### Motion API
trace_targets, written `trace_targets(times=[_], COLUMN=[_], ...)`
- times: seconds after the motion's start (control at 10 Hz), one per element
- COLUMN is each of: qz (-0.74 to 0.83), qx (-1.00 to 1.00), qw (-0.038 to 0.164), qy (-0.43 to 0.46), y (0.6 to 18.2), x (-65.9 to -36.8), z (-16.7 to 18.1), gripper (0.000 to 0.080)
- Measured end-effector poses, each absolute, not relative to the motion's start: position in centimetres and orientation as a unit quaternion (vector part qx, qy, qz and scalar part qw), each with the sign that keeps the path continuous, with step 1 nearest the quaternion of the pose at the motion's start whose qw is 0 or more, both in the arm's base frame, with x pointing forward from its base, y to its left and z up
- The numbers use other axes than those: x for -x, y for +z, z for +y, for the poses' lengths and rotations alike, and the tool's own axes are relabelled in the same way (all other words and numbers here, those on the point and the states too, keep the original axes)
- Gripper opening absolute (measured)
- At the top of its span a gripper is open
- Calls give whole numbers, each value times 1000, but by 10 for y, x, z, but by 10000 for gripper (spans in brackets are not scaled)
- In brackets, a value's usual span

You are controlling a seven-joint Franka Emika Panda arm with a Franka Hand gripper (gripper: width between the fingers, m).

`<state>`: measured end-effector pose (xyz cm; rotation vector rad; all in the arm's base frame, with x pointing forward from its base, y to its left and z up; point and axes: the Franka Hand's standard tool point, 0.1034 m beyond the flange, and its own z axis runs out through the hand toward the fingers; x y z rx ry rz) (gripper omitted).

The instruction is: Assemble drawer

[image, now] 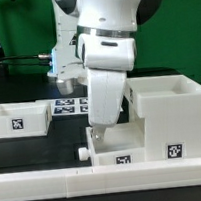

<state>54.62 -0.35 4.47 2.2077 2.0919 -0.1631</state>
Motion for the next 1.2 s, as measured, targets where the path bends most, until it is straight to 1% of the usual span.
trace_targets(times=[0.1, 0.2, 0.4, 0.6, 0.7, 0.8, 0.9, 1.1, 1.2], qz=[687, 690, 703, 702, 709, 719, 719, 722, 719], qx=[-723, -720, -707, -708, -702, -693, -694, -692, -695], qw=[50, 53, 51, 51, 46, 23, 6, -10, -22], qy=[-56, -54, -56, -56, -56, -45, -30, -10, 0], y=[56, 64, 63, 63, 60, 49, 44, 39, 37], x=[-548, -549, -546, -546, -545, -543, -548, -555, -556], z=[-10, -19, -39, -40, -42, -52, -61, -72, -79], gripper=[631, 646, 649, 649, 649, 649, 649, 649, 649])
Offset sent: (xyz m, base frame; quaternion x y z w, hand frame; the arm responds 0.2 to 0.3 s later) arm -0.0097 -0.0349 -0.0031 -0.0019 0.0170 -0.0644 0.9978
